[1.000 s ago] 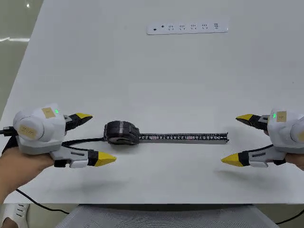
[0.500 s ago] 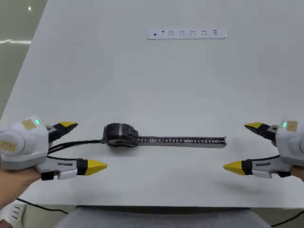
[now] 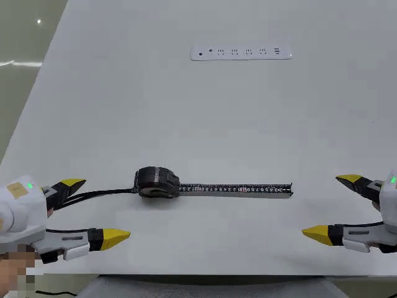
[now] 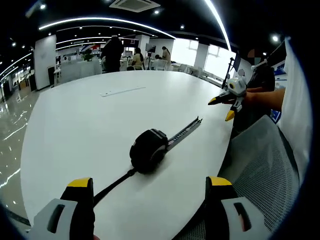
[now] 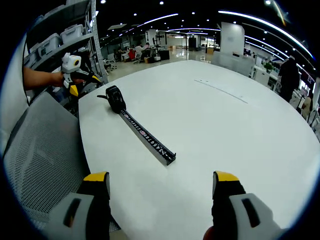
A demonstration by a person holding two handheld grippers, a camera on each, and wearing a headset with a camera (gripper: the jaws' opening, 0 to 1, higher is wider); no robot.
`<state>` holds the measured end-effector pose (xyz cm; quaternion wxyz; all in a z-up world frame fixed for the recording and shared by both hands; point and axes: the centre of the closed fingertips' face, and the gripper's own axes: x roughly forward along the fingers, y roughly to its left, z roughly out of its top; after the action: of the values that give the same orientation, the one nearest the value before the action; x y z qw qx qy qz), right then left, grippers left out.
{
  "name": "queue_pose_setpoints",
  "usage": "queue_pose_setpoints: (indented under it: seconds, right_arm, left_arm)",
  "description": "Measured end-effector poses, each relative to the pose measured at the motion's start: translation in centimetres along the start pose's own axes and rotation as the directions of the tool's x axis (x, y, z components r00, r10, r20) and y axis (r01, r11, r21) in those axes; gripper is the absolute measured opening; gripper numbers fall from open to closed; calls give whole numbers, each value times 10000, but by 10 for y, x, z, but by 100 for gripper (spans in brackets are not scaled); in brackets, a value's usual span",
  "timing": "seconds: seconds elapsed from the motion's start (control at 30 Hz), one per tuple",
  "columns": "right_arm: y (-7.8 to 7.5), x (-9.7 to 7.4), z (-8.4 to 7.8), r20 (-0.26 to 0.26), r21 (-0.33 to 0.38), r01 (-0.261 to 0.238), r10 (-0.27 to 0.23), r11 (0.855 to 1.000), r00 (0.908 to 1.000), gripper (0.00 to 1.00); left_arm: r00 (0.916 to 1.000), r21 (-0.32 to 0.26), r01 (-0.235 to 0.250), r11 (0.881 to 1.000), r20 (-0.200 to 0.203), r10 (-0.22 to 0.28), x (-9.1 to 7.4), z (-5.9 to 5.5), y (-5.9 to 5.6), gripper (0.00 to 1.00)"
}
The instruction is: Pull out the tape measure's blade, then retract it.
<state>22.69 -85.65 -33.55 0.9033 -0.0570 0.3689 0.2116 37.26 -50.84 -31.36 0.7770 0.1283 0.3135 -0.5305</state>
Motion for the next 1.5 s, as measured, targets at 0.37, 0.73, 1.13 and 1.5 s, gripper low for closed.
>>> queue_pose_setpoints:
  seconds: [0.37,0.73,1.13,1.5]
  right_arm:
    - [10,-12,-9,-35,215,137,-137,9997,9999,86]
    - [12,-28,-19,26,601,456,-458,9972,9989,87]
    - [16,-43,-21,289,985,679,-710,9928,9971,88]
    - [15,-40,-20,263,908,631,-658,9939,9975,87]
  left_arm:
    - [9993,-621,-342,9975,123,350,-19,-12,-10,91]
    - [9970,-1306,-681,9891,271,722,-28,-15,-10,93]
    - [9963,-1474,-823,9856,103,847,-34,-24,-14,93]
    - [9959,-1524,-870,9845,110,898,-35,-21,-13,94]
